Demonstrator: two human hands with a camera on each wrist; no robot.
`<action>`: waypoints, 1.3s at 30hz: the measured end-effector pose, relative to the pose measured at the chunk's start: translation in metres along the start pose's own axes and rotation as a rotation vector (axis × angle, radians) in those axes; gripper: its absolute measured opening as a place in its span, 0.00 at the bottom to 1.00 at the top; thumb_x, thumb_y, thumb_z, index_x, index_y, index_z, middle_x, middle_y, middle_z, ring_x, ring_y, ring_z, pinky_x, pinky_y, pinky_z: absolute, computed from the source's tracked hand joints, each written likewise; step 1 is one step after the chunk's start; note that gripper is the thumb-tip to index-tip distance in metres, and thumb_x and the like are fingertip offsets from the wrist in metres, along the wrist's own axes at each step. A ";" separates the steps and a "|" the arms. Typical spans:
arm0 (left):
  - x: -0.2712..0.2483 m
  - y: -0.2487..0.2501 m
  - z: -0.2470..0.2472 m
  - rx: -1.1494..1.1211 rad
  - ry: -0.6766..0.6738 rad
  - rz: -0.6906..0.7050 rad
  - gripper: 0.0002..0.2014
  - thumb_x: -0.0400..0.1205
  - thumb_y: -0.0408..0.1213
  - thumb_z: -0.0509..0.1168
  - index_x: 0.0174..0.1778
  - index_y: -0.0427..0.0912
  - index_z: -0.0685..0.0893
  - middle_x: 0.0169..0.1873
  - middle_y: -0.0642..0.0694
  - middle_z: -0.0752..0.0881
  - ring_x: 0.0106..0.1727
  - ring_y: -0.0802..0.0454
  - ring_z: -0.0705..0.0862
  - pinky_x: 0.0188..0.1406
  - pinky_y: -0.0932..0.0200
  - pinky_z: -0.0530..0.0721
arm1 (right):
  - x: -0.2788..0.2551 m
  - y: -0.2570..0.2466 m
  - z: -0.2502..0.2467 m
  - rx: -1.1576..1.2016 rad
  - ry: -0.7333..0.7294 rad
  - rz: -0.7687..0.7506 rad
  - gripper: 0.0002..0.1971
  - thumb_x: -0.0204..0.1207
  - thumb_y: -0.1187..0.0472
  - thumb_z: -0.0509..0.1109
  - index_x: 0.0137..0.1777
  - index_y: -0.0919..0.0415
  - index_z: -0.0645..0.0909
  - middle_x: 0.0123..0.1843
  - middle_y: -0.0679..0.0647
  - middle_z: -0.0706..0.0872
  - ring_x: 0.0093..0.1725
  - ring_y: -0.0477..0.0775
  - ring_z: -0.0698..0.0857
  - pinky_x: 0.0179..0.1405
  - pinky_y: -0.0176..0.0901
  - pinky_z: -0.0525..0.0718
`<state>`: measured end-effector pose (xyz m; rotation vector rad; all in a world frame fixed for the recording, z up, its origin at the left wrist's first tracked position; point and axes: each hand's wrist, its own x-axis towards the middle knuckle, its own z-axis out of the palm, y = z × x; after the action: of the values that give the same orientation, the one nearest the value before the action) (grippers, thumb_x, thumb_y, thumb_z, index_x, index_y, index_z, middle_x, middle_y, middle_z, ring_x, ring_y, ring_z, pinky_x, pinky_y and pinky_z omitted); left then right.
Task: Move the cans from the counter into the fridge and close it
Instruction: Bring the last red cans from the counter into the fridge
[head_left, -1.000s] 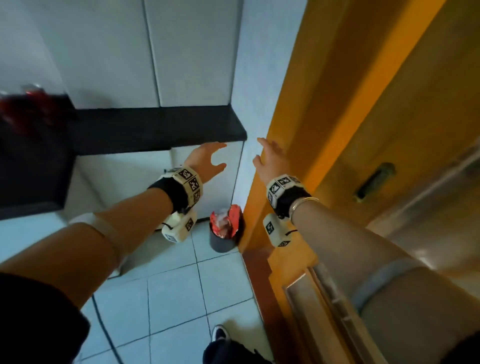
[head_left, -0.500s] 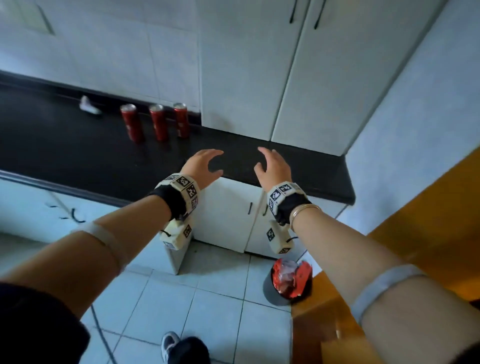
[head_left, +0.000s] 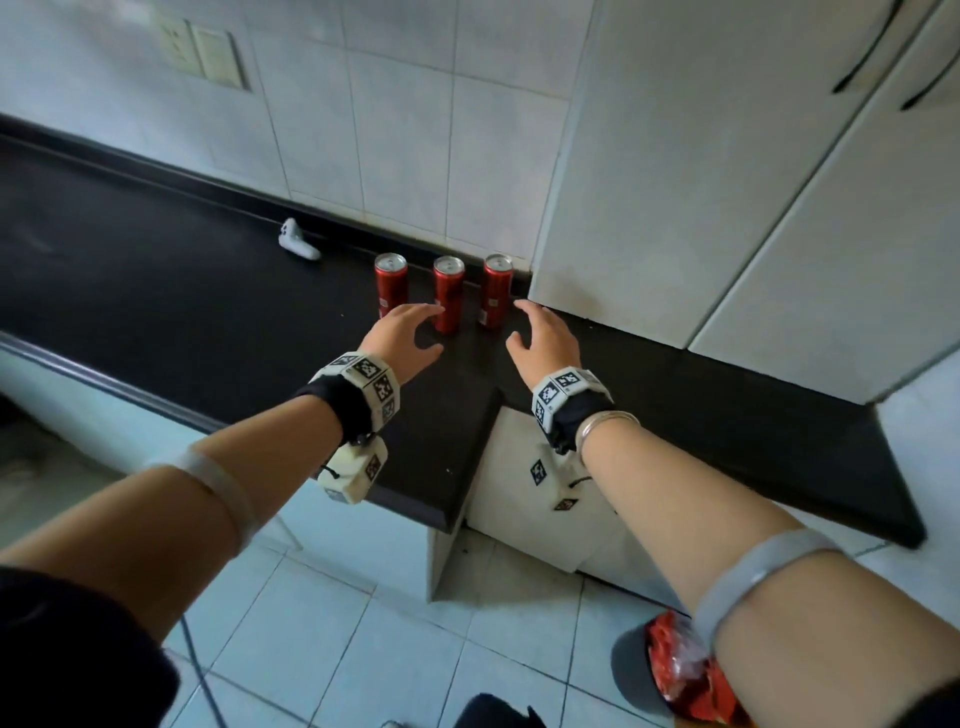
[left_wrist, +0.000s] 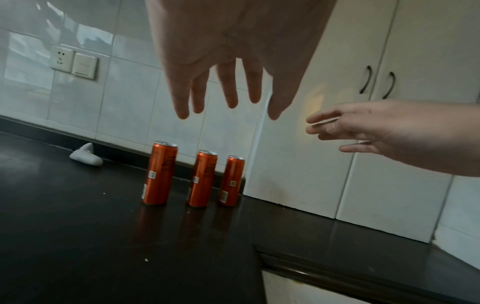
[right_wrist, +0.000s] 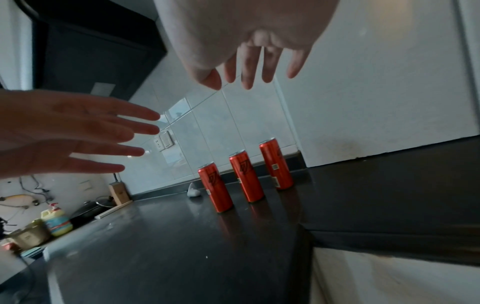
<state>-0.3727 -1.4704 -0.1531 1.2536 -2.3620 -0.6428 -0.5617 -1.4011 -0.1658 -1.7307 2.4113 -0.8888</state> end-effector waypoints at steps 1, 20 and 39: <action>0.008 -0.009 -0.004 0.000 0.002 -0.005 0.26 0.78 0.37 0.68 0.73 0.45 0.72 0.71 0.42 0.75 0.71 0.45 0.74 0.70 0.56 0.69 | 0.011 -0.006 0.008 -0.001 -0.014 -0.006 0.23 0.78 0.59 0.64 0.74 0.56 0.72 0.71 0.55 0.79 0.72 0.55 0.76 0.70 0.47 0.73; 0.148 -0.142 -0.008 -0.032 0.003 -0.139 0.28 0.76 0.38 0.69 0.74 0.46 0.72 0.72 0.44 0.75 0.72 0.49 0.74 0.68 0.62 0.69 | 0.218 -0.034 0.157 -0.113 -0.327 0.068 0.32 0.75 0.58 0.72 0.79 0.53 0.64 0.83 0.54 0.61 0.81 0.56 0.61 0.75 0.53 0.68; 0.171 -0.155 -0.014 -0.085 -0.195 -0.116 0.40 0.68 0.44 0.77 0.76 0.45 0.67 0.72 0.45 0.73 0.71 0.47 0.74 0.69 0.54 0.72 | 0.185 -0.110 0.115 -0.045 -0.367 0.052 0.32 0.65 0.54 0.80 0.69 0.49 0.75 0.65 0.55 0.79 0.64 0.57 0.80 0.61 0.48 0.79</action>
<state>-0.3520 -1.6943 -0.2077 1.3523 -2.4000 -0.9306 -0.4962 -1.6361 -0.1576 -1.6629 2.2352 -0.4633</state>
